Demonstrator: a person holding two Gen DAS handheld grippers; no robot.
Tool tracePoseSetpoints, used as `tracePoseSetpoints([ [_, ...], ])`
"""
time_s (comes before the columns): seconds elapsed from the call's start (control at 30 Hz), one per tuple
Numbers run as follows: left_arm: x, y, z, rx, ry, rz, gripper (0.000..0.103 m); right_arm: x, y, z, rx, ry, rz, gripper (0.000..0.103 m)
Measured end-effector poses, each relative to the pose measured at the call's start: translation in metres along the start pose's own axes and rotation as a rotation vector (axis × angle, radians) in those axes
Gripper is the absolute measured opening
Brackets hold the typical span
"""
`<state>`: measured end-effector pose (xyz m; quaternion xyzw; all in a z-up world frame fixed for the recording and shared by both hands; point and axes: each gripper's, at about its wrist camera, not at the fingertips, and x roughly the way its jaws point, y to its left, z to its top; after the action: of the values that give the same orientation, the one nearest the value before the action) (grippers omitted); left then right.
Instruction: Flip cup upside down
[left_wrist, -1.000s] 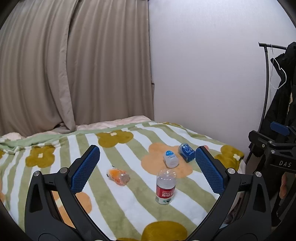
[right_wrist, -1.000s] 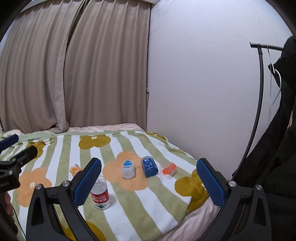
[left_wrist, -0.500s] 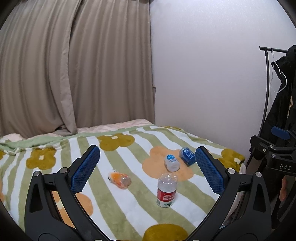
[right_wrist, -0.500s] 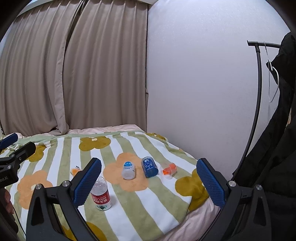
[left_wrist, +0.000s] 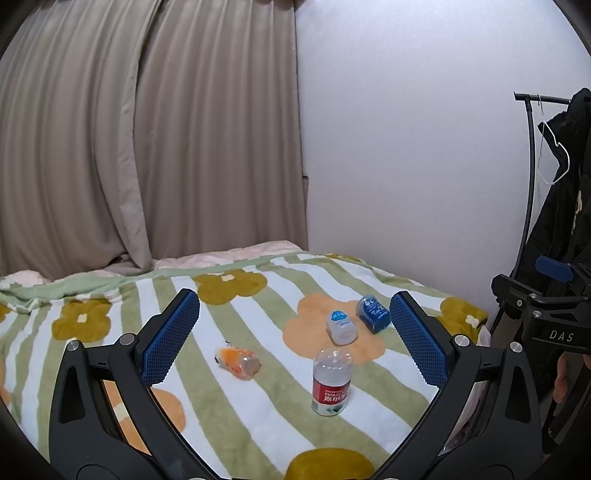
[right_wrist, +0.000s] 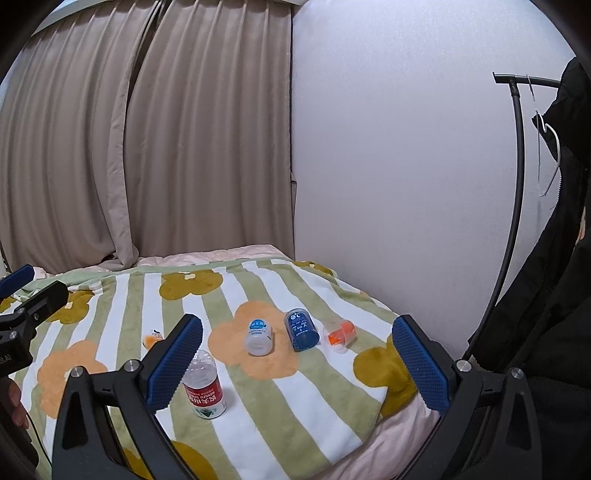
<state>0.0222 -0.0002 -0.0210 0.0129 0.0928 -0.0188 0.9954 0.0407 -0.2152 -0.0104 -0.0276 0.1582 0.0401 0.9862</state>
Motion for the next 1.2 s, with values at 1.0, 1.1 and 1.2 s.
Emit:
tracePoseSetpoints([
  [1.0, -0.014, -0.006, 0.001, 0.014, -0.07, 0.014, 0.103, 0.002, -0.001, -0.001, 0.011, 0.003, 0.005, 0.102],
  [1.1, -0.016, -0.003, 0.001, -0.004, -0.09, 0.036, 0.103, 0.001, 0.001, -0.001, 0.011, 0.003, 0.005, 0.102],
  [1.2, -0.017, 0.0, 0.0, -0.018, -0.099, 0.04, 0.103, 0.001, -0.001, -0.001, 0.012, 0.003, 0.006, 0.102],
])
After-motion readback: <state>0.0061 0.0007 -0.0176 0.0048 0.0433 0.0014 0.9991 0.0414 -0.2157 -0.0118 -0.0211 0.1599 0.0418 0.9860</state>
